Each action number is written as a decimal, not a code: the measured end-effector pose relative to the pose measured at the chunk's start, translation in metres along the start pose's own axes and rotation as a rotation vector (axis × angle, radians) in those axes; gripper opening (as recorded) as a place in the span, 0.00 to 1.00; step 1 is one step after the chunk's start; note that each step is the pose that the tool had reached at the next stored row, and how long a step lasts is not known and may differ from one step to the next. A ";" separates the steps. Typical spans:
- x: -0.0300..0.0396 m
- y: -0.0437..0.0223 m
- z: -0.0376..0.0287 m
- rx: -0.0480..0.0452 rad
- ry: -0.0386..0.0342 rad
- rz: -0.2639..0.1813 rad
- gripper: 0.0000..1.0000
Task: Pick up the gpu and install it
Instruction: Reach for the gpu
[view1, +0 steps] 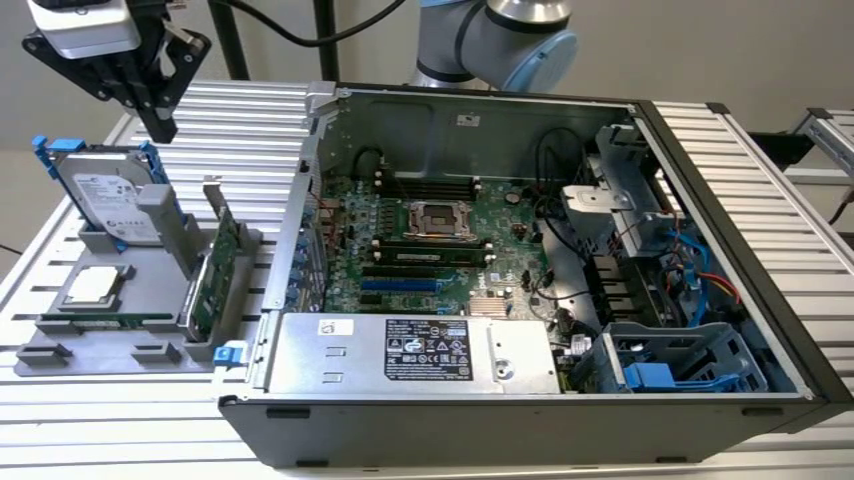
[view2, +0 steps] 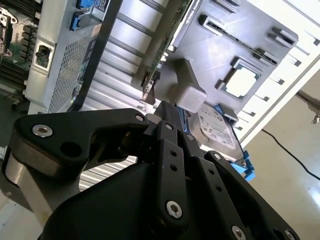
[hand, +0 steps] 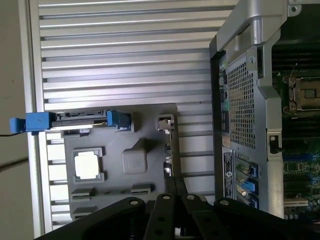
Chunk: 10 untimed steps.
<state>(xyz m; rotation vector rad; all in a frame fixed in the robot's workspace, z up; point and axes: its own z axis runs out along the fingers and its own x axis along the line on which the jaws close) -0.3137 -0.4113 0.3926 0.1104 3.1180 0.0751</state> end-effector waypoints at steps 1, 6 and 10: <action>0.0000 -0.0003 0.0000 0.0000 0.0000 0.000 0.00; -0.0002 -0.0025 -0.0001 0.0000 0.0000 0.000 0.00; -0.0008 -0.0040 -0.0002 0.0000 0.0000 0.000 0.00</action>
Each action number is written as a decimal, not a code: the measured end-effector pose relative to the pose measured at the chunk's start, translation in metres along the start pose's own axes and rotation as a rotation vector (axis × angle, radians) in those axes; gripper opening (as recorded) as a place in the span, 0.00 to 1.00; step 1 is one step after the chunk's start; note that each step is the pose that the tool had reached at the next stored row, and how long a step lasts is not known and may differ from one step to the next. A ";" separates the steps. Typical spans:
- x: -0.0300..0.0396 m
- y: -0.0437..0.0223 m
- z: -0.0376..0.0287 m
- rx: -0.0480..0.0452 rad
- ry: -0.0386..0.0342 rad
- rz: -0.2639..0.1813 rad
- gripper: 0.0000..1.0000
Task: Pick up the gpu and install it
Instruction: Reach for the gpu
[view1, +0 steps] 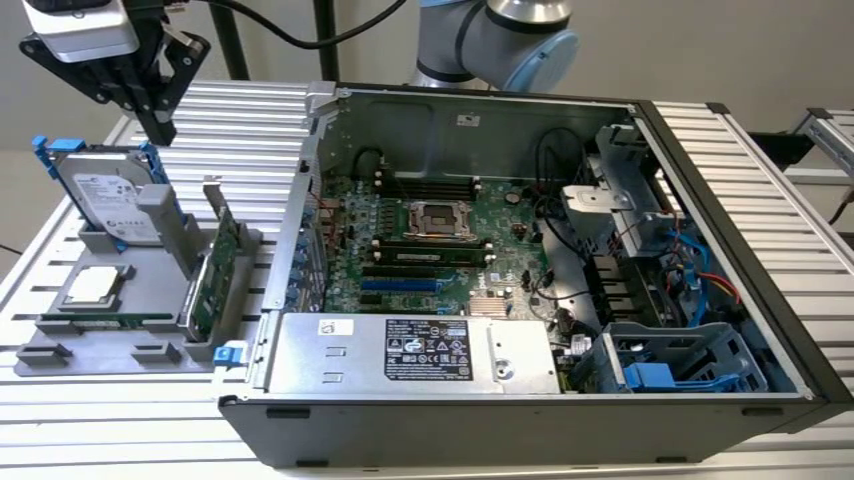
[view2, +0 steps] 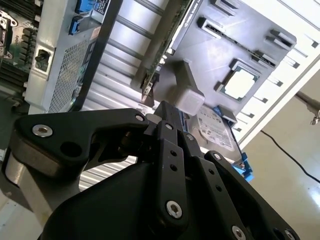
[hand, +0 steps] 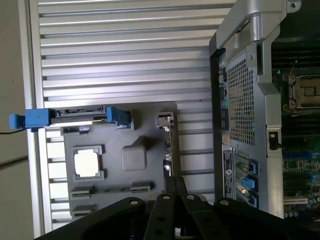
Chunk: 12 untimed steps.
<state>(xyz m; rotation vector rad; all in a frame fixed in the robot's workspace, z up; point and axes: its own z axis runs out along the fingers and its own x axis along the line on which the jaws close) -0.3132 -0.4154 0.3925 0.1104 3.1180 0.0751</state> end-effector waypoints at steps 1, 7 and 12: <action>-0.0003 -0.0004 0.0000 0.0000 0.0001 0.000 0.00; -0.0031 -0.0036 -0.0001 0.0001 0.0001 0.000 0.00; -0.0058 -0.0073 -0.0003 0.0001 0.0001 0.000 0.00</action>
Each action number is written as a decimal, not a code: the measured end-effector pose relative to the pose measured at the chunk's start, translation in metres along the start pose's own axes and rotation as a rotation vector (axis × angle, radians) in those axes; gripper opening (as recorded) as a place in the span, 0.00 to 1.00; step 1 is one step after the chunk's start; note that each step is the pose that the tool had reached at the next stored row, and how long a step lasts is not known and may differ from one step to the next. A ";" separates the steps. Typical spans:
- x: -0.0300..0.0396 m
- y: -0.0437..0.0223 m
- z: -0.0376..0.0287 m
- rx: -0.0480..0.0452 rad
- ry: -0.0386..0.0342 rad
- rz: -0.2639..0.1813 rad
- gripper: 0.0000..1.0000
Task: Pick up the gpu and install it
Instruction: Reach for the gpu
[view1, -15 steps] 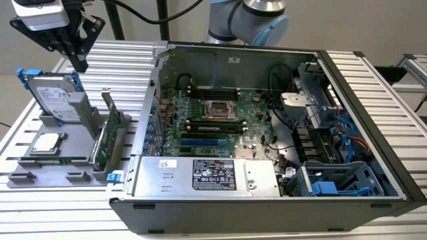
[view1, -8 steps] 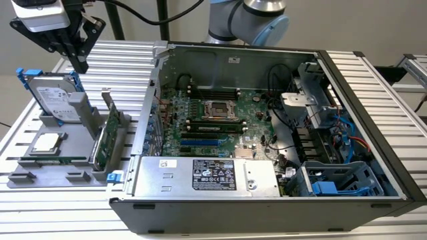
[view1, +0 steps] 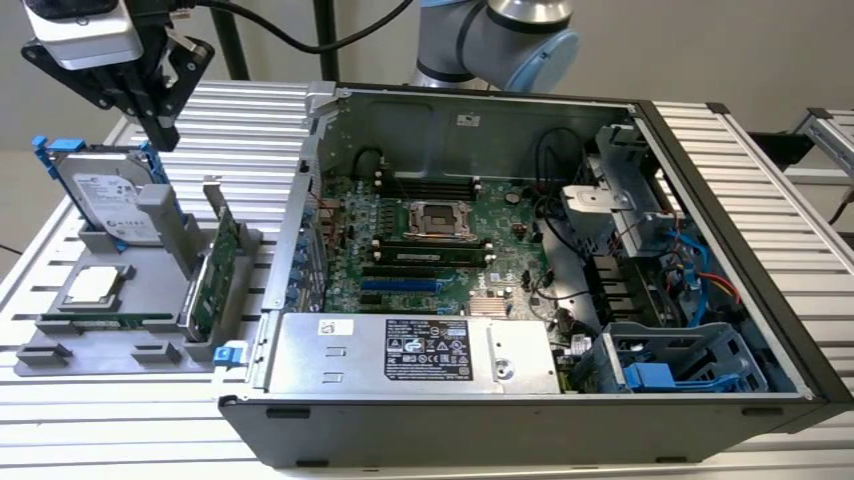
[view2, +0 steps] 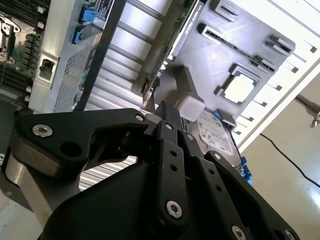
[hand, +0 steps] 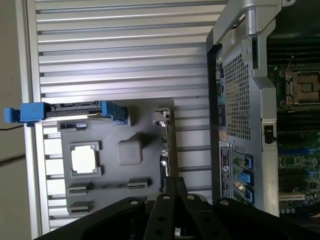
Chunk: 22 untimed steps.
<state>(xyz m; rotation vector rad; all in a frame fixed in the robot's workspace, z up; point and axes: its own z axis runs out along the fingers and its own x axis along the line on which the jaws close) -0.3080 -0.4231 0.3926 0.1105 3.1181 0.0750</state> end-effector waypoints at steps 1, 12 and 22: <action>-0.0005 -0.0008 0.0000 0.0000 0.0000 0.000 0.00; -0.0035 -0.0111 -0.0005 0.0000 0.0000 0.000 0.00; -0.0045 -0.0219 -0.0009 0.0000 0.0000 0.000 0.00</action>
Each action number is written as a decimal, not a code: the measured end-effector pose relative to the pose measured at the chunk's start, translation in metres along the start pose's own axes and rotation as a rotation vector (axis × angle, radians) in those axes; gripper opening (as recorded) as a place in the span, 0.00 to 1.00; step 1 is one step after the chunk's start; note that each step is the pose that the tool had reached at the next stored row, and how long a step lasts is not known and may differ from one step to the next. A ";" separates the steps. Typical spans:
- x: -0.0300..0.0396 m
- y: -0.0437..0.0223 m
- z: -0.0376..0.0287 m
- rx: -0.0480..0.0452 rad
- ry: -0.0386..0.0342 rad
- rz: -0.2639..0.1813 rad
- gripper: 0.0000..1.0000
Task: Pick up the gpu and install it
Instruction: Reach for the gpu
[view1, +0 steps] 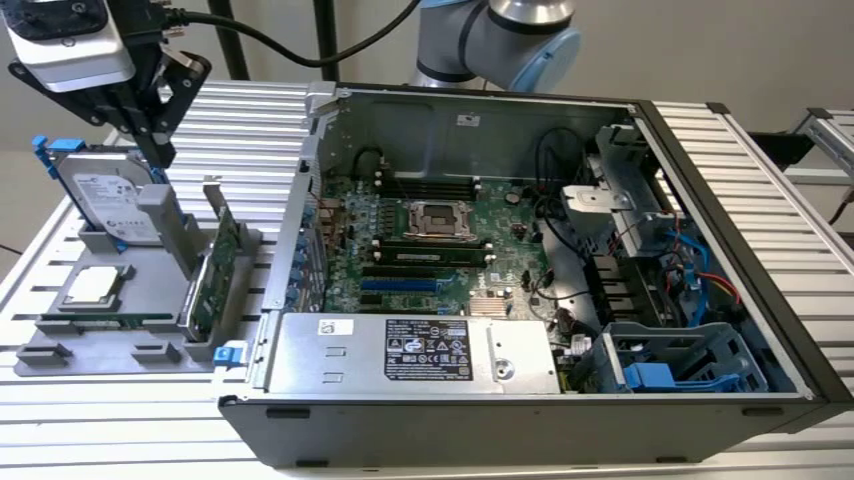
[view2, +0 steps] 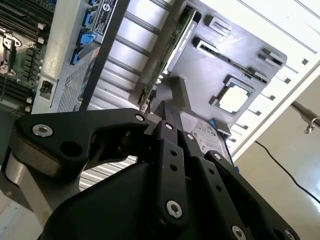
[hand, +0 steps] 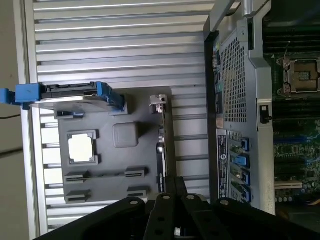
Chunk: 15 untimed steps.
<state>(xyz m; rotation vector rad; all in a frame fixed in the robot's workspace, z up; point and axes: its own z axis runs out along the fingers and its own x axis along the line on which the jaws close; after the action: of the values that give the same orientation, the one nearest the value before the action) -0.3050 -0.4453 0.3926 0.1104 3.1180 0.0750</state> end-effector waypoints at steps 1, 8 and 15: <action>-0.0001 -0.0009 -0.0001 0.0000 0.0000 0.000 0.00; -0.0006 -0.0073 -0.0004 0.0000 0.0000 0.000 0.00; -0.0010 -0.0133 -0.0007 0.0000 0.0000 0.000 0.00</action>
<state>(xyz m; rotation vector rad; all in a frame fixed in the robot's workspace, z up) -0.3050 -0.4586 0.3926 0.1105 3.1181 0.0749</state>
